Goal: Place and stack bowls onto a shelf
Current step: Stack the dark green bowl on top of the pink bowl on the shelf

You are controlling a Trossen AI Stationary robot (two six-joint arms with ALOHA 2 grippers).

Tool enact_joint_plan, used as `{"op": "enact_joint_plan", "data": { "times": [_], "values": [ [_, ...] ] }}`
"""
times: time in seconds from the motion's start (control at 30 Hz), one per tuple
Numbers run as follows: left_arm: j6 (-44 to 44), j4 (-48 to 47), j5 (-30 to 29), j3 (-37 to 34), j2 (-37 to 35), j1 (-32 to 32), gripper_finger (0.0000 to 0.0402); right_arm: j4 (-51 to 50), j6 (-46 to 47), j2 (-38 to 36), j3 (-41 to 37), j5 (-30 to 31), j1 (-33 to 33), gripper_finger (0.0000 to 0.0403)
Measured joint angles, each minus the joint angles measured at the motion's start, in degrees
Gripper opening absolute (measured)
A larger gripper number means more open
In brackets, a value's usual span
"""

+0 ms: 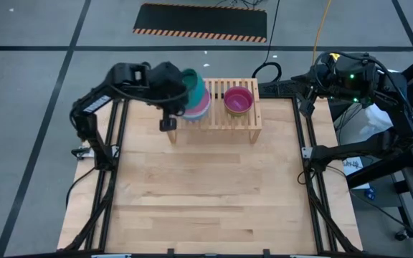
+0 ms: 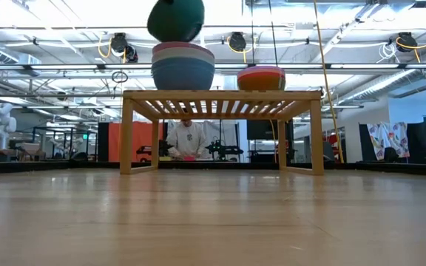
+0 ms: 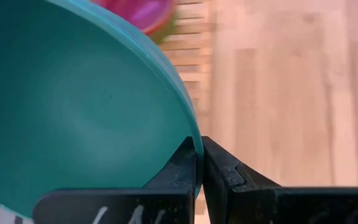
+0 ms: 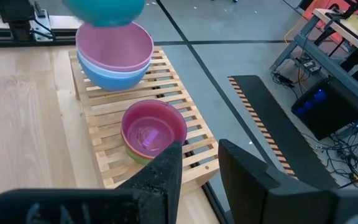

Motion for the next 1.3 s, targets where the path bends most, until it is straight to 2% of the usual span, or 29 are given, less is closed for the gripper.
{"op": "enact_joint_plan", "data": {
  "times": [0.13,0.53,0.7,0.87,1.1,1.3],
  "values": [
    [-3.2,0.0,-0.8,0.0,-2.6,0.5,0.001,0.0,0.0,0.0,0.0,0.0,0.0,0.01],
    [-12.9,0.0,1.7,0.0,-7.3,2.4,0.001,0.0,0.0,0.0,0.0,0.0,0.0,0.01],
    [-15.5,0.1,9.8,-0.2,-7.3,3.8,0.001,0.0,0.9,0.0,0.0,0.0,0.0,0.01],
    [-21.9,0.1,16.0,-1.9,-7.6,3.9,0.001,0.0,0.9,0.0,0.0,0.0,0.0,0.01],
    [-28.4,0.1,26.0,-6.7,-7.7,-1.5,0.001,0.0,0.7,0.0,0.0,0.0,0.0,0.01],
    [-33.7,0.1,26.8,-13.5,-7.9,-9.8,0.001,0.0,-1.2,0.0,0.0,0.0,0.0,0.01]
  ]
}}
